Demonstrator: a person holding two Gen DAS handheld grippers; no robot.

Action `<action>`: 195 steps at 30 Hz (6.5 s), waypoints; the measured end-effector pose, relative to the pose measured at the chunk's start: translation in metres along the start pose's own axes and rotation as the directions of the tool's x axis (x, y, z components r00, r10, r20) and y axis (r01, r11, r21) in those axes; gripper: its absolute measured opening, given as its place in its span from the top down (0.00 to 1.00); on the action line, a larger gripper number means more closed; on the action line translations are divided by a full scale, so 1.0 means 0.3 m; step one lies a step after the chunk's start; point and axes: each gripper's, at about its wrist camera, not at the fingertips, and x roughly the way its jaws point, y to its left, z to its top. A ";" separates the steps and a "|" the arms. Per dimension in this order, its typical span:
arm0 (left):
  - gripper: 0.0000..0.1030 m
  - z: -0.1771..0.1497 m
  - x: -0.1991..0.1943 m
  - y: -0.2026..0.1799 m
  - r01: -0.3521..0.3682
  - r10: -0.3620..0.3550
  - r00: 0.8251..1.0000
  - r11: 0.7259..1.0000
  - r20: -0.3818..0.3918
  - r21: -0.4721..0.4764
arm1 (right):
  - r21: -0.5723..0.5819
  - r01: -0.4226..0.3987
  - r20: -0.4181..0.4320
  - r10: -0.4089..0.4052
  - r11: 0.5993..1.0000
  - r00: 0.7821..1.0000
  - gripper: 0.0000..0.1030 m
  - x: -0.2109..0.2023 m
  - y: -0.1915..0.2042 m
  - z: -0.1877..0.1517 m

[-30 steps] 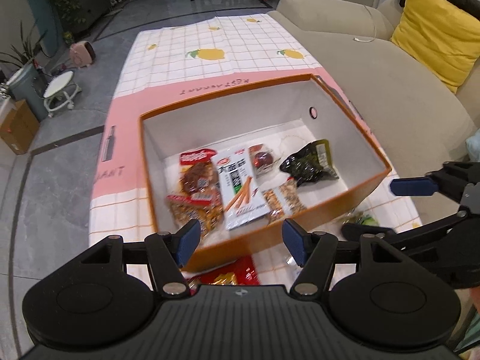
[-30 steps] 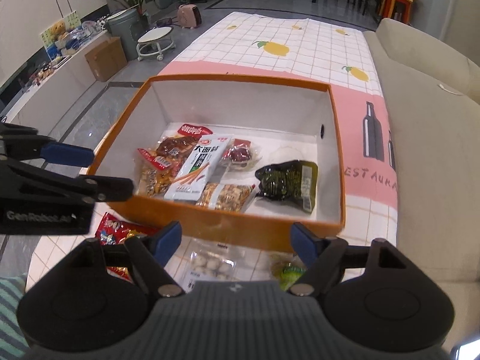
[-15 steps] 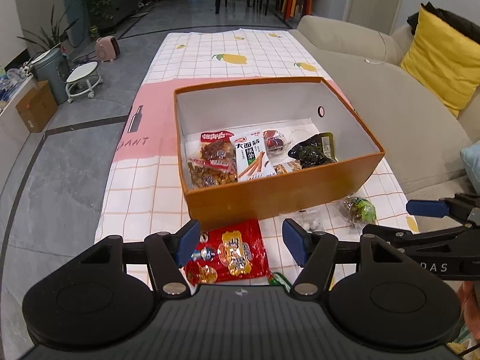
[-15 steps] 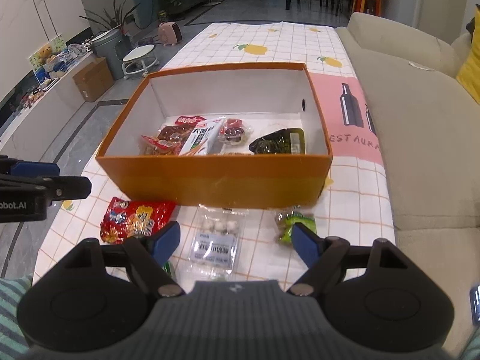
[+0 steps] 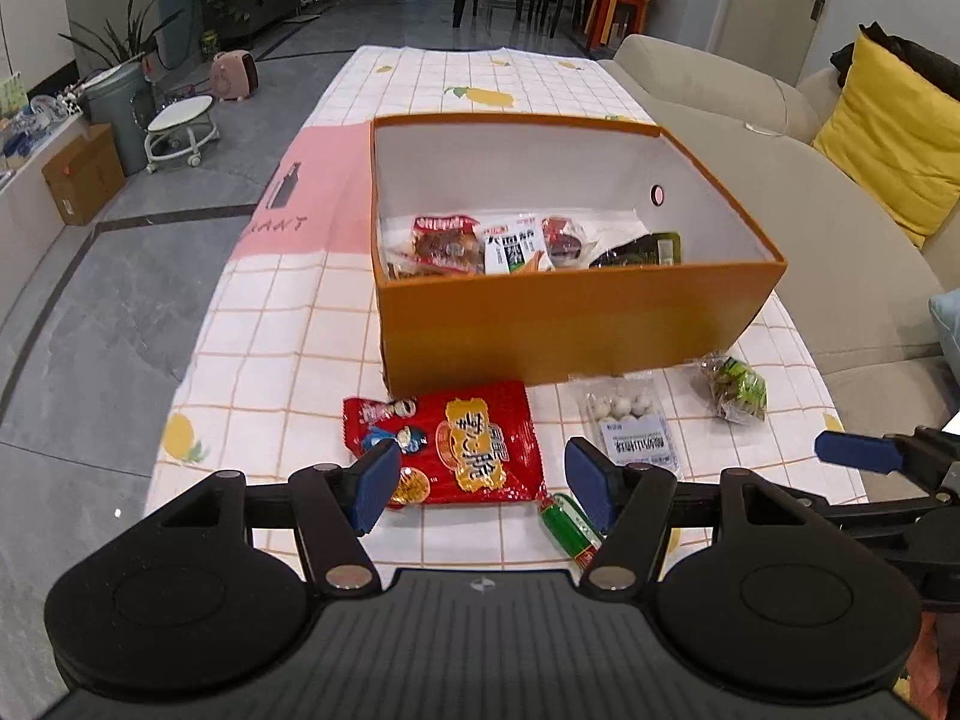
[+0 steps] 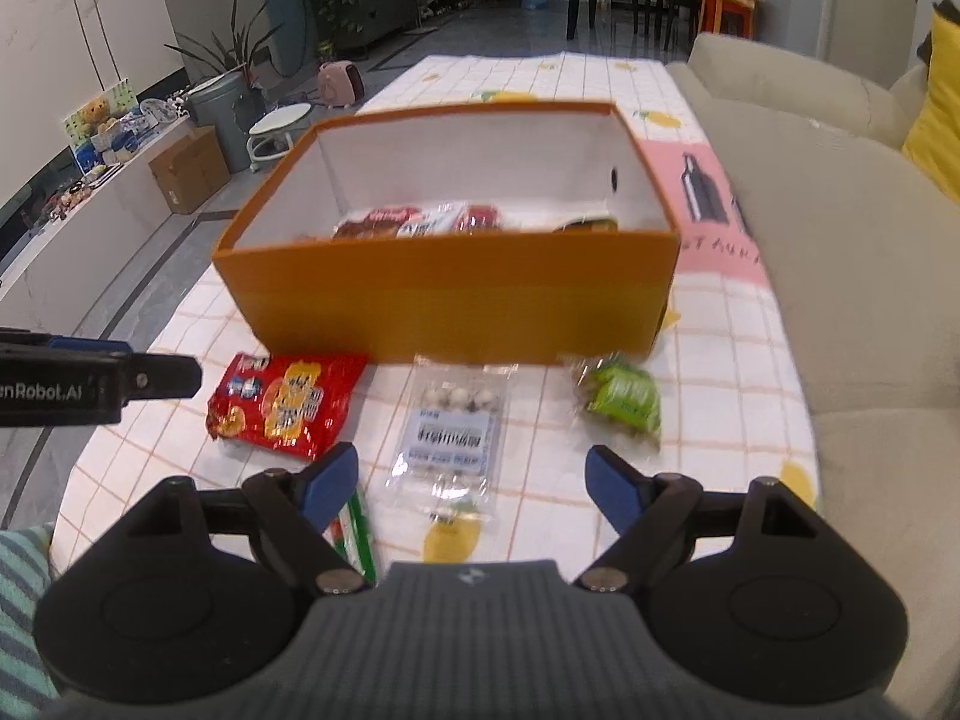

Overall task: Organize snacks
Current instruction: 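Withdraw both grippers from the box toward the remaining snacks, then grasp the red chip bag with the left gripper while the right gripper grasps the green sausage, then carry the red chip bag and green sausage over the box and lower them inside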

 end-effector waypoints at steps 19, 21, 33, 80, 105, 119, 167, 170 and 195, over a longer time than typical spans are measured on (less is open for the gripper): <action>0.25 -0.039 0.141 0.068 -0.034 0.032 0.998 0.998 -0.056 -0.046 | -0.030 -0.108 -0.097 0.104 0.994 0.990 0.33 0.153 0.077 -0.051; 0.24 -0.032 0.164 0.089 -0.041 0.037 0.998 0.997 -0.055 -0.061 | -0.025 -0.115 -0.105 0.112 0.993 0.988 0.33 0.167 0.088 -0.053; 0.22 -0.038 0.278 0.170 -0.012 -0.001 0.996 0.988 -0.090 -0.151 | -0.021 -0.186 -0.204 0.178 0.982 0.963 0.55 0.283 0.144 -0.071; 0.12 -0.019 0.333 -0.151 0.249 -0.117 0.950 0.844 -0.290 0.475 | 0.121 -0.133 -0.263 0.161 0.984 0.951 0.70 0.287 -0.066 -0.063; 0.22 -0.029 0.403 -0.128 0.193 -0.093 0.955 0.915 -0.280 0.355 | 0.077 -0.157 -0.241 0.171 0.985 0.955 0.81 0.289 -0.056 -0.070; 0.24 -0.040 0.263 -0.039 0.144 -0.128 0.969 0.987 -0.212 0.064 | 0.072 -0.185 -0.230 0.196 0.980 0.953 0.82 0.235 -0.065 -0.057; 0.24 0.442 0.129 -0.120 0.108 -0.110 0.994 0.990 0.022 0.087 | -0.024 -0.085 0.020 0.086 0.996 0.996 0.82 0.117 -0.145 0.465; 0.24 0.464 0.180 -0.119 0.105 -0.105 0.994 0.991 -0.006 0.087 | -0.046 -0.067 -0.004 0.066 0.997 0.998 0.82 0.173 -0.141 0.490; 0.24 0.504 0.535 -0.089 0.052 -0.030 0.977 0.994 -0.209 0.099 | -0.242 0.038 -0.155 -0.077 0.970 0.985 0.82 0.515 -0.095 0.518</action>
